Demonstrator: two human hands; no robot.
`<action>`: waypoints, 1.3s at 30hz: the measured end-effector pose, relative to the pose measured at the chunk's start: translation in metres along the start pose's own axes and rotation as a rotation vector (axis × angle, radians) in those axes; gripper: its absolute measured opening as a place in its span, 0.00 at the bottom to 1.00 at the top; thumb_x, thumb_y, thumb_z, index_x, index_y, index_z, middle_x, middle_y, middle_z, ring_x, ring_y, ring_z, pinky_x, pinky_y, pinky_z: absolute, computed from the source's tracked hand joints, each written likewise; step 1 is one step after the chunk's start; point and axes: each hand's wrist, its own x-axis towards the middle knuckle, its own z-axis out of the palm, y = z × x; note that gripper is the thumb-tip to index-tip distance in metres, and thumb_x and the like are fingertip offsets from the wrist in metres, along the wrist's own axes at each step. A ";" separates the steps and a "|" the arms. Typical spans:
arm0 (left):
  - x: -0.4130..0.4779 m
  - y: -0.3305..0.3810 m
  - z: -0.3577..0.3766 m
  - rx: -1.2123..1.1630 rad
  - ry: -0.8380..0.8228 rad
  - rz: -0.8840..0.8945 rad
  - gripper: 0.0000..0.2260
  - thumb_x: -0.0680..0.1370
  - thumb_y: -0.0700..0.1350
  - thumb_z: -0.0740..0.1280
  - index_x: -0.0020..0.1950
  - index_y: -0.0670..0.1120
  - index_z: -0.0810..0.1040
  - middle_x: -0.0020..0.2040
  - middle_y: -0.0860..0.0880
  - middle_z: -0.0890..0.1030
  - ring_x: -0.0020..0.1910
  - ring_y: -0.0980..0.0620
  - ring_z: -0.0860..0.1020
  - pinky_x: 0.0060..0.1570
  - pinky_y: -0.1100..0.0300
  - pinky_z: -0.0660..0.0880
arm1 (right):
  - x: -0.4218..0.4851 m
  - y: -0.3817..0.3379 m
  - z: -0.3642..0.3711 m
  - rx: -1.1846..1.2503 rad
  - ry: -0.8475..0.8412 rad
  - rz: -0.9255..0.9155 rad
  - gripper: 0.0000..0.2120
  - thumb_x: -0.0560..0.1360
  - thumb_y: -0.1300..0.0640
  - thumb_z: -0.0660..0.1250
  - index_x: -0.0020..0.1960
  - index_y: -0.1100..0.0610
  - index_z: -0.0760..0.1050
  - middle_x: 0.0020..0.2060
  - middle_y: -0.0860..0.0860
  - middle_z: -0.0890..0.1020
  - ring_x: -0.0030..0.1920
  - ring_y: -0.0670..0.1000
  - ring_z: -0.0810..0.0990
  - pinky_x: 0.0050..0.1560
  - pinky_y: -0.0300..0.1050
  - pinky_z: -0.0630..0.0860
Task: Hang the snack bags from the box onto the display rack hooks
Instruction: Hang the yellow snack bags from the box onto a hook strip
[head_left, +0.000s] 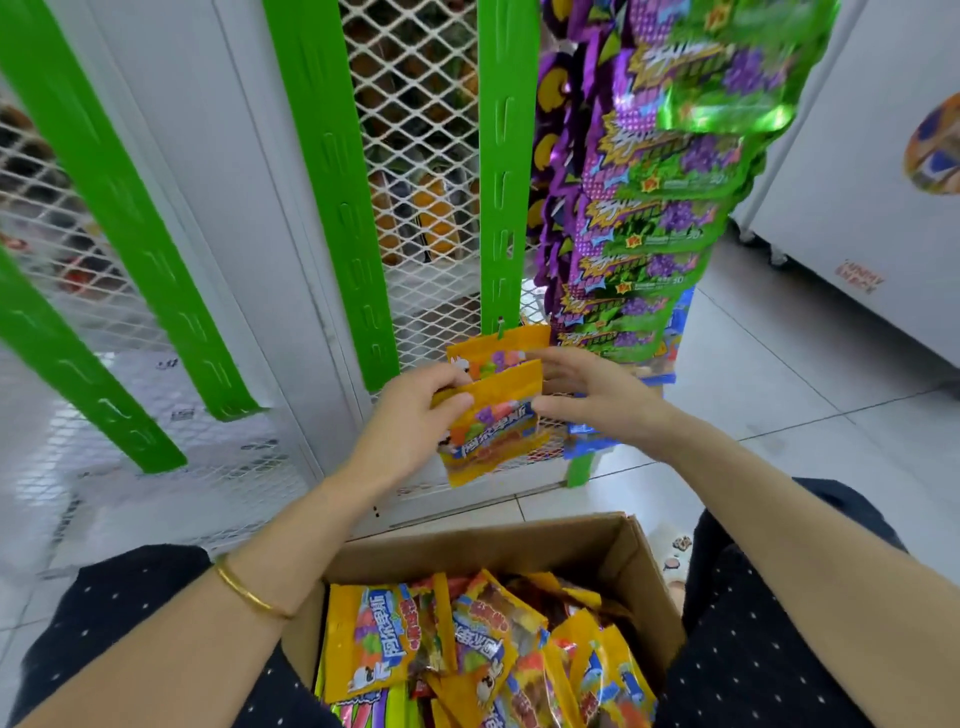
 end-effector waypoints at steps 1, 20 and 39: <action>0.004 0.000 0.000 0.062 0.003 0.028 0.04 0.77 0.40 0.66 0.47 0.48 0.77 0.41 0.57 0.74 0.41 0.59 0.72 0.36 0.73 0.65 | 0.006 -0.002 0.005 -0.005 0.018 -0.043 0.24 0.73 0.55 0.70 0.68 0.52 0.69 0.59 0.49 0.78 0.58 0.45 0.77 0.58 0.43 0.75; 0.091 0.047 0.005 0.003 0.272 -0.059 0.10 0.77 0.46 0.66 0.48 0.39 0.75 0.42 0.45 0.78 0.41 0.47 0.76 0.37 0.59 0.70 | 0.036 -0.015 -0.003 0.316 0.454 -0.185 0.03 0.76 0.60 0.65 0.45 0.57 0.77 0.33 0.51 0.80 0.31 0.39 0.78 0.35 0.27 0.73; 0.079 0.057 -0.009 -0.154 0.081 -0.182 0.09 0.78 0.48 0.65 0.45 0.43 0.79 0.48 0.36 0.81 0.39 0.46 0.77 0.49 0.44 0.76 | 0.055 -0.015 0.016 0.046 0.628 -0.211 0.07 0.77 0.56 0.64 0.41 0.55 0.71 0.35 0.53 0.80 0.37 0.51 0.77 0.40 0.45 0.71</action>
